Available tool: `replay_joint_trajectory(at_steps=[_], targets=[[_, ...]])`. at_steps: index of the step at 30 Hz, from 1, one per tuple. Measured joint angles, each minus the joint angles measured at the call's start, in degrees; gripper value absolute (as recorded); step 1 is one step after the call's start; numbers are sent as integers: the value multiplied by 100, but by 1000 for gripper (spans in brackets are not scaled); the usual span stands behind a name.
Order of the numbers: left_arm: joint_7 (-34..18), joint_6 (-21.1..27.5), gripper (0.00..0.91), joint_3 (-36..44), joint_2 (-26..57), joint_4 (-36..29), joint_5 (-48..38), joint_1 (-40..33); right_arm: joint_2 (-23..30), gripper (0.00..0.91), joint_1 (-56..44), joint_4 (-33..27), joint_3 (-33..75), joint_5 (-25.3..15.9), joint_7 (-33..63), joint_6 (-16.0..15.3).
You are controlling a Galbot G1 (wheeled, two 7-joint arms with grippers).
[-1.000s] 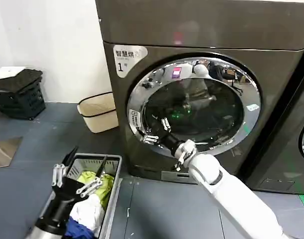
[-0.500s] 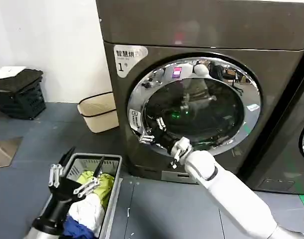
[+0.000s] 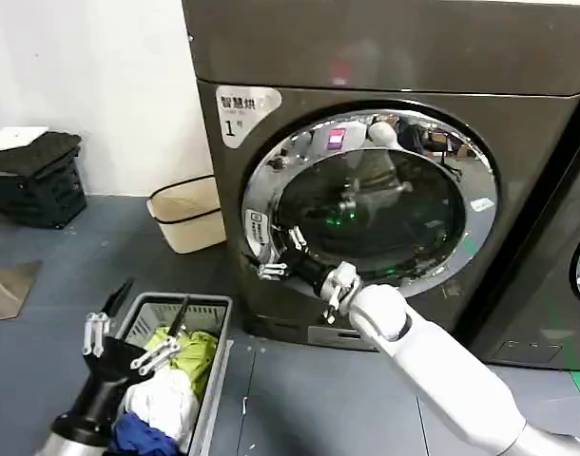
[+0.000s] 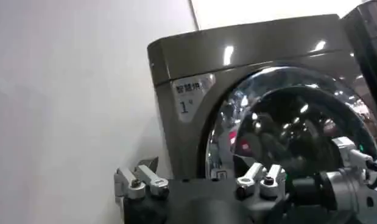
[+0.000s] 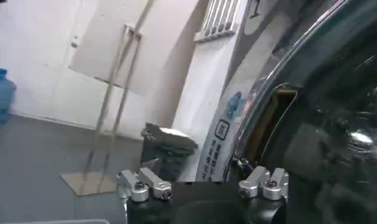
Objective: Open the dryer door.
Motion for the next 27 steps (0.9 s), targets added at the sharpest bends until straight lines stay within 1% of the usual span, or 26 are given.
replay_joint_trajectory(at_steps=[3,7,11,18,21,24,27], targets=[[-1,9,907,-60,11,42,-53,-27,-77,907,-47,60,-4,96,-172,83],[0,32,907,-136,37,94,-191,-75,-197,907,-102,163,-17,296,-389,276],[56,16,907,-239,97,170,-321,-121,-382,907,-172,284,-30,520,-744,597],[111,10,907,-258,223,327,-343,-267,-778,907,-369,539,94,749,-1384,867],[137,16,907,-228,293,417,-339,-343,-963,907,-497,663,210,1040,-1803,1009],[153,32,907,-199,364,476,-343,-408,-1108,907,-604,737,329,1287,-2287,1044],[171,40,907,-155,436,528,-362,-473,-1268,907,-740,801,494,1498,-2968,1047]])
